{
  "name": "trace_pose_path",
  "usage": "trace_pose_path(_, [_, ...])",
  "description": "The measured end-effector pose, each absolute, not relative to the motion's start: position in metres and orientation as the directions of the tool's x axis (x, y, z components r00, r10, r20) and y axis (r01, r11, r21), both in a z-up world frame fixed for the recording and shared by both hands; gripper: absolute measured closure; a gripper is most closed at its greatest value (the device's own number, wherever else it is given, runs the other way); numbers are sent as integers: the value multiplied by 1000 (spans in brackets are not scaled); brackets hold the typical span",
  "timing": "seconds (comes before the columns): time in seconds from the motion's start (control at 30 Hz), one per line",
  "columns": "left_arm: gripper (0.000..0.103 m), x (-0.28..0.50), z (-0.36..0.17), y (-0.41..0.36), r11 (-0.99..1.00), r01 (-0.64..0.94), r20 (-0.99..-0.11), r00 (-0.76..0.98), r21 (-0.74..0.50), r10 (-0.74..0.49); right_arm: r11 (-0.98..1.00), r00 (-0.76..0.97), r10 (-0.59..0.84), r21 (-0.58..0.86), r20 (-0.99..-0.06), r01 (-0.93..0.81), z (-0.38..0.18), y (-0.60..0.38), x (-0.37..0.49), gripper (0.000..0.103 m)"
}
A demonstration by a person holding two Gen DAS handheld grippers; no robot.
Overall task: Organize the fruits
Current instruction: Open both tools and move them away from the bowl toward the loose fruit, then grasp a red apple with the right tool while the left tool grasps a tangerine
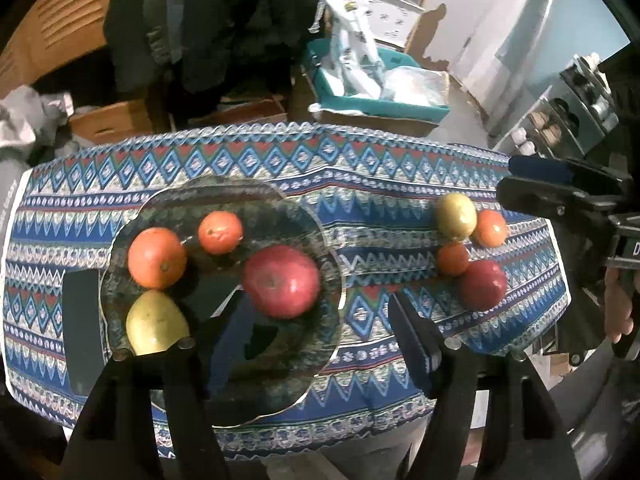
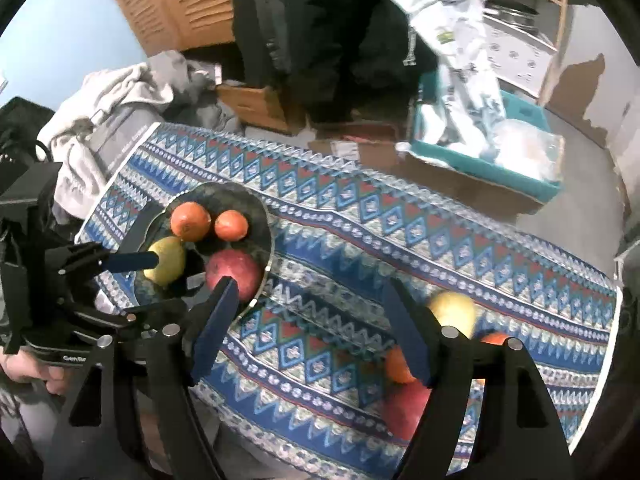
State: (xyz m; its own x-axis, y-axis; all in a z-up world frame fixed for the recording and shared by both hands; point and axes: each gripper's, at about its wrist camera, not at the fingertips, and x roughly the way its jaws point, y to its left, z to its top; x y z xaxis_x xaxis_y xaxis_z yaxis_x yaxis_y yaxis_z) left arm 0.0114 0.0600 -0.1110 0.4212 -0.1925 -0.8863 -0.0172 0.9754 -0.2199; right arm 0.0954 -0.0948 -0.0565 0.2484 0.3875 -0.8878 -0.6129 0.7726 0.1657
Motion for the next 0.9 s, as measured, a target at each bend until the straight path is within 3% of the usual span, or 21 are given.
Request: trace_pose_path(0.9, [28,31,-96,-40,969,184,-866,443,-163,-229,861,315,353,174,-881,-478,-64,-214,86,25])
